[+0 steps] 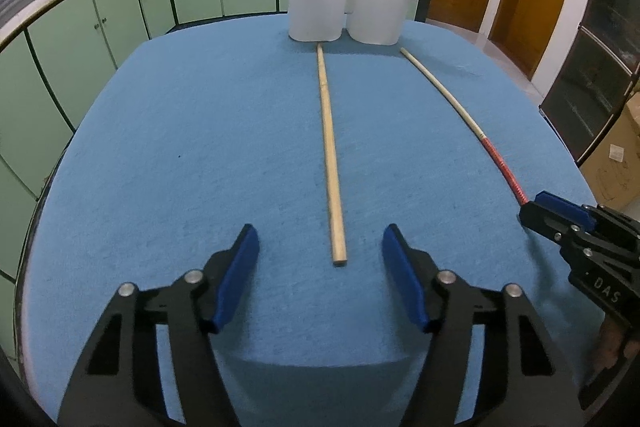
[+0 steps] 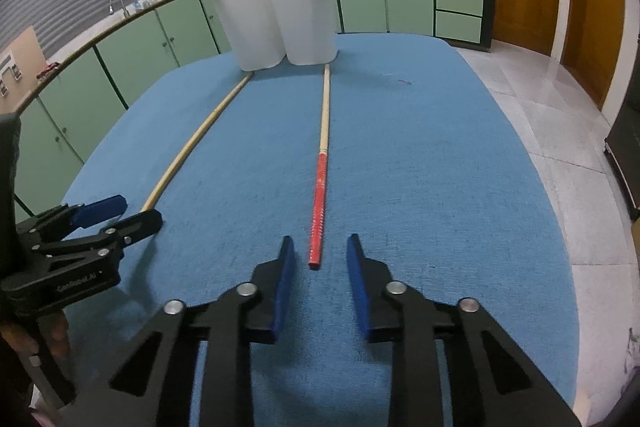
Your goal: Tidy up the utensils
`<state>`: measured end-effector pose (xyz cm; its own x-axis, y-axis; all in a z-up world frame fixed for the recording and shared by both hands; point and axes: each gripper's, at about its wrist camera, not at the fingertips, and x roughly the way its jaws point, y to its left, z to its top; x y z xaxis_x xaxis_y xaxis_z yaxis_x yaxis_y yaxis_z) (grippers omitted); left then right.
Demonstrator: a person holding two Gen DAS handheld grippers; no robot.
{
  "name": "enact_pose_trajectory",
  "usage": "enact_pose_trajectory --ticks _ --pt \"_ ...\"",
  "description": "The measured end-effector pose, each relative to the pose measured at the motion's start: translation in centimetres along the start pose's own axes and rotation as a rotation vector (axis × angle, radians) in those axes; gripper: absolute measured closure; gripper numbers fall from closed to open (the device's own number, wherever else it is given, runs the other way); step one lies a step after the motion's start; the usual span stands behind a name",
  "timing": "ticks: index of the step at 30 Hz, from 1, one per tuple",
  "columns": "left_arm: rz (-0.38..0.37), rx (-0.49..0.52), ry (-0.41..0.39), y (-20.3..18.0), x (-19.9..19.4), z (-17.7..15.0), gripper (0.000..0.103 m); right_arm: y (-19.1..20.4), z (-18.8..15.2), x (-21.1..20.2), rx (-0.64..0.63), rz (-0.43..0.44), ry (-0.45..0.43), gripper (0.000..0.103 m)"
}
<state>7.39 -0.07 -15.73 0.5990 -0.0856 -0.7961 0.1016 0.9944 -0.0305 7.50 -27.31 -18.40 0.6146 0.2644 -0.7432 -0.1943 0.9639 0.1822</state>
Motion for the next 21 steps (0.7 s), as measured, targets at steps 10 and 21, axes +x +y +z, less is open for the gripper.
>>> enact_pose_trajectory --ticks 10,21 --pt "-0.008 0.005 -0.014 -0.2 0.1 0.2 0.080 0.2 0.0 0.2 -0.003 -0.001 0.000 0.096" --pt "-0.033 -0.012 -0.029 0.1 -0.9 0.8 0.097 0.0 0.7 -1.0 -0.002 -0.003 -0.037 0.097"
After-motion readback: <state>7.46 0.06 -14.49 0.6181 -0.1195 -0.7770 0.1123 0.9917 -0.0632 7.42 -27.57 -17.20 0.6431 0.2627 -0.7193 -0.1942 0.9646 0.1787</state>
